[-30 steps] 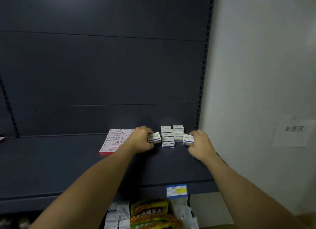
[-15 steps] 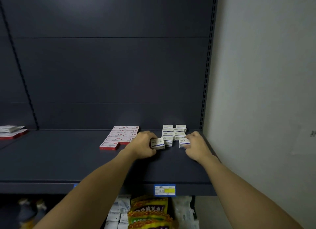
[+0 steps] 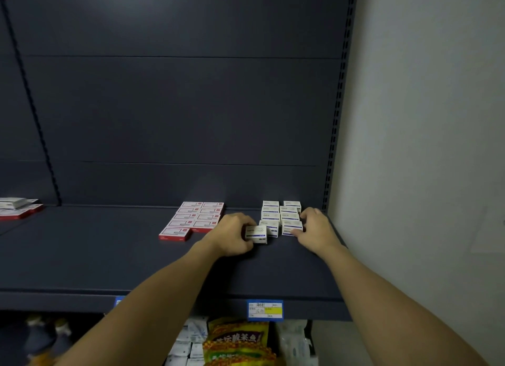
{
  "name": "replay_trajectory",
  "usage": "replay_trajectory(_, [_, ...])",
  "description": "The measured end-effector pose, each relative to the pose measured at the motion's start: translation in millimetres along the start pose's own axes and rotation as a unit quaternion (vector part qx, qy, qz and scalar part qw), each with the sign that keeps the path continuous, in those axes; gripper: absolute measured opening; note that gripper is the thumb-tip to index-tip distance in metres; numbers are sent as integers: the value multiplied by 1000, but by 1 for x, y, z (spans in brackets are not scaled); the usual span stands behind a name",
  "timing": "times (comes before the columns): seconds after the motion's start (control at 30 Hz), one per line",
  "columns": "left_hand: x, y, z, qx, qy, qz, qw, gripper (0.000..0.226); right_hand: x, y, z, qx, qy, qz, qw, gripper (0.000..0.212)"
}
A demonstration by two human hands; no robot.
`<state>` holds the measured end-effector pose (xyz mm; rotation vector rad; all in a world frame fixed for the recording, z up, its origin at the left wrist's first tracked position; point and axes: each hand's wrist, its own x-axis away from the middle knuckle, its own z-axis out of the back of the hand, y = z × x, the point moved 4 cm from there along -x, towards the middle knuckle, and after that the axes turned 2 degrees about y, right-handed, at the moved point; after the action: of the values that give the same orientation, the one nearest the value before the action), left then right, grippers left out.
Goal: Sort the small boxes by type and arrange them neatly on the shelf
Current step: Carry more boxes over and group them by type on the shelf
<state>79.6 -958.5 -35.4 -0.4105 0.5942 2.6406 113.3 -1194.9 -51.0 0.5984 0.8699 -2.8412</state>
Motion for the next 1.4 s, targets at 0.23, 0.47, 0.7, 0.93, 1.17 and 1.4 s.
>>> replay_trajectory(0.23, [-8, 12, -11, 23, 7, 0, 1000, 53, 9, 6, 11, 12, -7, 12, 1000, 50])
replay_trajectory(0.47, [-11, 15, -20, 39, 13, 3, 999, 50, 10, 8, 10, 34, -17, 12, 999, 22])
replay_trajectory(0.7, [-11, 12, -23, 47, 25, 6, 999, 51, 5, 5, 6, 43, -1, 3, 999, 9])
replay_trajectory(0.93, [-13, 10, -24, 58, 25, 2, 998, 52, 1, 7, 4, 26, -6, -13, 1000, 12])
replay_trajectory(1.17, [-15, 9, -26, 62, 15, 4, 998, 57, 2, 6, 7, 0, -23, -15, 1000, 14])
replay_trajectory(1.4, [-13, 9, -15, 59, -34, 20, 997, 63, 3, 2, 24, 22, -18, -25, 999, 14])
